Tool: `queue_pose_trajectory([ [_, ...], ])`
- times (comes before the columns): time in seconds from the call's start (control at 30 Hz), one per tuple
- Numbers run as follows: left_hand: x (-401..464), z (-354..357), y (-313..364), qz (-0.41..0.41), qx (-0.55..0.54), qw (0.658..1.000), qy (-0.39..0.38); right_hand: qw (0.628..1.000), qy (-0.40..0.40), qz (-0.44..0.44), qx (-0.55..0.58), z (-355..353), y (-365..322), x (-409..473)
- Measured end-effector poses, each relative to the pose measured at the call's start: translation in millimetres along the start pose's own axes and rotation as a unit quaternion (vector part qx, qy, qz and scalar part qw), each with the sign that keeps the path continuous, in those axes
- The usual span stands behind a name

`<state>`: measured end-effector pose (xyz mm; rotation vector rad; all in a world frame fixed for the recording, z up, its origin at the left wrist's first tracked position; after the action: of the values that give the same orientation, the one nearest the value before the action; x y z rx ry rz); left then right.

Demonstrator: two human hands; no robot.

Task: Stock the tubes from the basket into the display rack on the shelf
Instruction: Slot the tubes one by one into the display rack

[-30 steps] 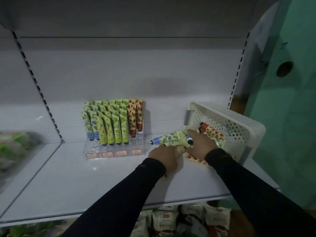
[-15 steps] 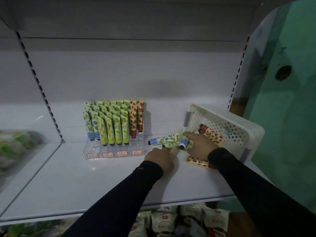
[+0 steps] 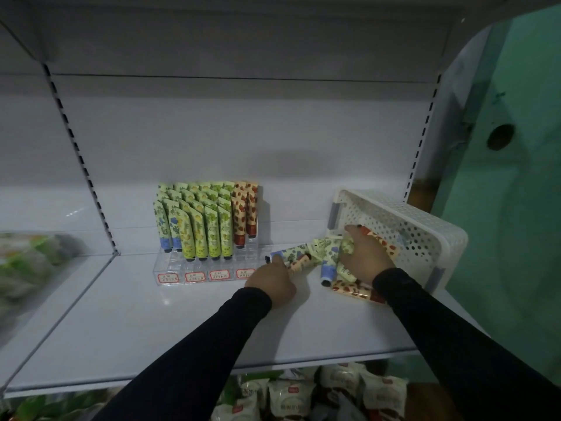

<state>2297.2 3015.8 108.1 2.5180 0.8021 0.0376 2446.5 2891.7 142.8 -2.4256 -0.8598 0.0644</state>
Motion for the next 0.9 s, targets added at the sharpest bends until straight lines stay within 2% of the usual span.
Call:
queue_pose_trajectory([
  [0.07, 0.6, -0.8, -3.1, 0.001, -0.092, 0.996, 0.001, 0.999, 0.034, 0.012, 0.016, -10.7, 0.0, -0.6],
  [0.17, -1.2, -1.0, -2.9, 0.010, -0.249, 0.969, 0.001, 0.995, 0.086, 0.011, 0.041, -27.3, -6.4, -4.3],
  [0.33, -9.2, -12.9, -4.7, 0.026, -0.411, 0.911, 0.023, 0.985, 0.083, -0.028, 0.150, -32.9, -32.0, -20.2],
  [0.57, -36.3, -54.2, -40.0, 0.069, -0.468, 0.871, 0.132, 0.966, 0.040, -0.072, 0.243, -26.2, -69.1, -28.5],
  [0.77, -63.4, -87.4, -107.5, 0.044, -0.490, 0.839, 0.234, 0.965, -0.050, -0.104, 0.236, -5.0, -108.9, -31.6],
  [0.9, -72.8, -97.7, -165.7, 0.003, -0.490, 0.830, 0.268, 0.972, -0.071, -0.132, 0.182, 8.3, -137.7, -34.4],
])
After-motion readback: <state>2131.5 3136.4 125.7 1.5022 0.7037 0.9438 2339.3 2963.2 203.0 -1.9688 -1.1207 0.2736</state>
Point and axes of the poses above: each hand's wrist, its own x-axis towards the middle knuckle, its own z-axis out of the palm, y = z × x, the point moved 9 cm from there along x, towards the middle knuckle, and after that the axes turned 2 degrees about z, right-handed, at the moved point
